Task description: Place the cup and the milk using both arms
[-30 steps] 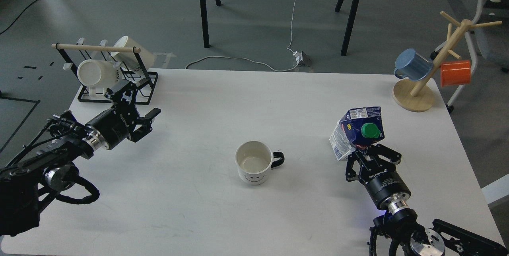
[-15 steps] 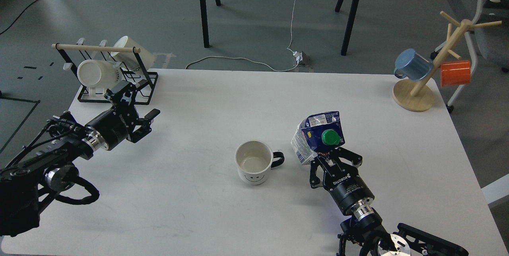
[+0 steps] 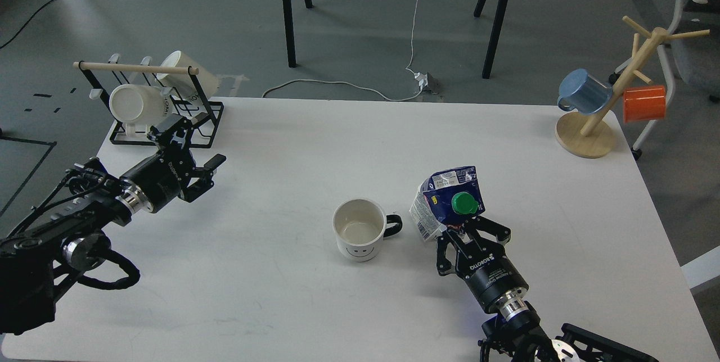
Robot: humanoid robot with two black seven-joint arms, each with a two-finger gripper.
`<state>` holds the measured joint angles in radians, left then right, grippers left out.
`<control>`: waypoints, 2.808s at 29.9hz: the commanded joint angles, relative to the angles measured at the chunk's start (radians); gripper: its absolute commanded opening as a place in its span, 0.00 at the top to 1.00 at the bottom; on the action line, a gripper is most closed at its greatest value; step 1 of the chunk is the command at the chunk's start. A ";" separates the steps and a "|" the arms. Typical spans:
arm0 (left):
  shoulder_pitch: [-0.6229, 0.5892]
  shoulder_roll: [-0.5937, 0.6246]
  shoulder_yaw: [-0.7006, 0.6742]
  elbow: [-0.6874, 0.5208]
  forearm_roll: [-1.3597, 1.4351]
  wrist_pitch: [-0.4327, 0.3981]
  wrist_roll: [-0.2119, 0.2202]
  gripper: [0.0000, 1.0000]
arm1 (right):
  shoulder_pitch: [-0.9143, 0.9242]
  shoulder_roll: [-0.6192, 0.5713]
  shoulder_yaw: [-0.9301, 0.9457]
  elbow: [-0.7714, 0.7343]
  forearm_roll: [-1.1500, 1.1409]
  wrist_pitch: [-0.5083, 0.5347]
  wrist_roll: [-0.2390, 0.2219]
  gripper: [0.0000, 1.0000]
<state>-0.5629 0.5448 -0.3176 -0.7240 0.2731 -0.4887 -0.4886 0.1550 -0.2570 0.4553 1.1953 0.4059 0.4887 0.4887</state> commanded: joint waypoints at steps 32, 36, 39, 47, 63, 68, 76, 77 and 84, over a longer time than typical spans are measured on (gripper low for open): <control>0.000 0.000 0.000 0.000 0.000 0.000 0.000 0.01 | -0.003 -0.013 -0.021 0.001 -0.002 0.000 0.000 0.05; 0.000 0.000 0.000 0.000 0.000 0.000 0.000 0.01 | -0.025 -0.031 -0.020 0.024 -0.002 0.000 0.000 0.05; 0.000 0.000 0.000 0.000 0.000 0.000 0.000 0.01 | -0.066 -0.085 -0.015 0.069 -0.004 0.000 0.000 0.04; -0.002 -0.029 0.000 0.026 0.000 0.000 0.000 0.01 | -0.181 -0.183 -0.018 0.098 -0.007 0.000 0.000 0.03; -0.008 -0.023 -0.003 0.026 0.000 0.000 0.000 0.01 | -0.082 -0.632 0.234 0.124 -0.027 0.000 0.000 0.04; -0.008 -0.022 -0.003 0.026 0.000 0.000 0.000 0.01 | 0.206 -0.668 0.068 -0.012 -0.033 0.000 0.000 0.04; -0.031 -0.020 -0.009 0.024 0.000 0.000 0.000 0.01 | 0.590 -0.590 -0.306 -0.147 -0.045 0.000 0.000 0.04; -0.040 -0.020 -0.008 0.024 0.000 0.000 0.000 0.01 | 0.600 -0.581 -0.322 -0.163 -0.045 0.000 0.000 0.04; -0.130 -0.005 -0.006 0.026 0.000 0.000 0.000 0.01 | 0.600 -0.555 -0.330 -0.198 -0.045 0.000 0.000 0.04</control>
<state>-0.6602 0.5352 -0.3257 -0.6997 0.2717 -0.4887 -0.4886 0.7558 -0.8176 0.1255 1.0088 0.3602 0.4887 0.4887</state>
